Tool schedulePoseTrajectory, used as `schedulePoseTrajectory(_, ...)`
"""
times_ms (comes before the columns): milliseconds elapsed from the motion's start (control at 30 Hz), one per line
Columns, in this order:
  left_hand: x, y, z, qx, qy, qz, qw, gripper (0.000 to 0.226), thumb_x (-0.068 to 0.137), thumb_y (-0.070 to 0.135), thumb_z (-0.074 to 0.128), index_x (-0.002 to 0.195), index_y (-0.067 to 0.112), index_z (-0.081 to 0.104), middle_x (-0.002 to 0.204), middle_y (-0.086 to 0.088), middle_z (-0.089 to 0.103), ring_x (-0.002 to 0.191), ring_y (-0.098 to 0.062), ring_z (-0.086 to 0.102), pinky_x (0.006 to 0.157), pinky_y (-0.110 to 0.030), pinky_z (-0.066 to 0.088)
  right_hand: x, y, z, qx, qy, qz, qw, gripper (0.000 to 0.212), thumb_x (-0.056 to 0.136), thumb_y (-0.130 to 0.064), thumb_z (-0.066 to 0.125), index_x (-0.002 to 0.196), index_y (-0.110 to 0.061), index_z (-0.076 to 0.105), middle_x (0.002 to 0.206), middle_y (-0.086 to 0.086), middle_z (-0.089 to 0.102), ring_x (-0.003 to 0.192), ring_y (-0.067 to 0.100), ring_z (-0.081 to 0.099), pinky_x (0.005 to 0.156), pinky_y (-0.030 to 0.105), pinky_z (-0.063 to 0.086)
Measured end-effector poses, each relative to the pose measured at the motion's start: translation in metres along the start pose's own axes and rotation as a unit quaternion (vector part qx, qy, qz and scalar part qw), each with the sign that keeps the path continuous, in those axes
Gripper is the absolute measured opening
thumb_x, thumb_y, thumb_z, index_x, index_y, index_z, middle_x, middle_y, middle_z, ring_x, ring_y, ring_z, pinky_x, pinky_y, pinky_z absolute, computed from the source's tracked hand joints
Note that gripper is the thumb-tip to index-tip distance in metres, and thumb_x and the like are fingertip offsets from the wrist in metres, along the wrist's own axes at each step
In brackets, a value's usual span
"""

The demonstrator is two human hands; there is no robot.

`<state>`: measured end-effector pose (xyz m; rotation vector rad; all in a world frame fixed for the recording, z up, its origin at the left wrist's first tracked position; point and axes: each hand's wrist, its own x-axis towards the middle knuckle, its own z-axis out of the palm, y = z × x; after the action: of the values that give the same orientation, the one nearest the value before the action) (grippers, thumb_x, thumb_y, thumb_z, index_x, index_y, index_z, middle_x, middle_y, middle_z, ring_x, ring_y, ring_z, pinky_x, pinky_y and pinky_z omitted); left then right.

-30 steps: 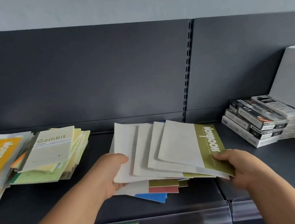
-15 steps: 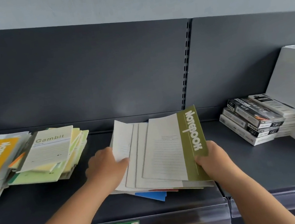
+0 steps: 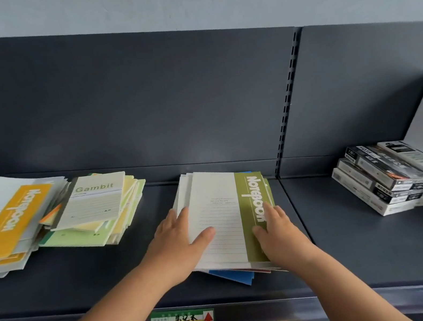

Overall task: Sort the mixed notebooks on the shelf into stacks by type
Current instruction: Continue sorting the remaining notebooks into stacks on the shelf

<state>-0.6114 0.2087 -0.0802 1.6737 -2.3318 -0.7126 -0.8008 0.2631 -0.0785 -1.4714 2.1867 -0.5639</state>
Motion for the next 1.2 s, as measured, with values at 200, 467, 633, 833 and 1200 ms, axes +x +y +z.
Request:
schedulePoseTrajectory(200, -0.007, -0.008, -0.005, 0.035, 0.027, 0.004, 0.999, 0.083, 0.090, 0.068, 0.031, 0.154, 0.029, -0.007, 0.162, 0.002, -0.013, 0.149, -0.020, -0.009, 0.120, -0.044, 0.010, -0.006, -0.008, 0.004, -0.111, 0.045, -0.032, 0.992, 0.069, 0.100, -0.050, 0.037, 0.156, -0.021, 0.009, 0.165, 0.003, 0.006, 0.151, 0.028, 0.007, 0.122, 0.048, 0.014)
schedulePoseTrajectory(467, -0.021, -0.022, -0.018, 0.098, 0.095, 0.022, 0.990, 0.084, 0.091, 0.067, 0.032, 0.153, 0.028, -0.010, 0.160, 0.001, -0.018, 0.148, -0.019, -0.013, 0.119, -0.040, 0.001, -0.013, -0.031, 0.009, -0.193, 0.055, -0.108, 0.974, 0.067, 0.100, -0.053, 0.033, 0.156, -0.025, 0.009, 0.165, 0.004, -0.003, 0.151, 0.028, -0.008, 0.121, 0.046, 0.003)
schedulePoseTrajectory(633, -0.042, -0.045, -0.032, 0.107, 0.144, 0.000, 0.984, 0.083, 0.091, 0.066, 0.032, 0.154, 0.027, -0.007, 0.161, 0.000, -0.015, 0.148, -0.019, -0.011, 0.119, -0.037, 0.000, -0.016, -0.054, 0.021, -0.189, 0.027, -0.167, 0.967, 0.065, 0.101, -0.051, 0.034, 0.155, -0.026, 0.008, 0.165, 0.002, -0.006, 0.151, 0.027, -0.009, 0.121, 0.044, 0.000)
schedulePoseTrajectory(833, -0.082, -0.067, -0.055, 0.076, 0.227, 0.021, 0.971, 0.074, 0.092, 0.060, 0.038, 0.153, 0.026, 0.013, 0.162, 0.005, 0.008, 0.148, -0.013, 0.007, 0.117, -0.029, 0.012, -0.024, -0.096, 0.039, -0.153, 0.020, -0.255, 0.955, 0.065, 0.100, -0.048, 0.040, 0.155, -0.026, 0.014, 0.165, 0.001, 0.002, 0.152, 0.024, -0.004, 0.124, 0.041, 0.004)
schedulePoseTrajectory(1200, -0.138, -0.152, -0.105, 0.129, 0.296, -0.039, 0.946, 0.085, 0.082, 0.070, 0.019, 0.149, 0.020, 0.030, 0.156, -0.001, 0.029, 0.143, -0.019, 0.024, 0.115, -0.031, 0.018, -0.063, -0.196, 0.078, -0.123, 0.013, -0.369, 0.921, 0.061, 0.100, -0.048, 0.041, 0.153, -0.028, 0.021, 0.164, -0.001, 0.009, 0.152, 0.020, 0.000, 0.122, 0.038, 0.004)
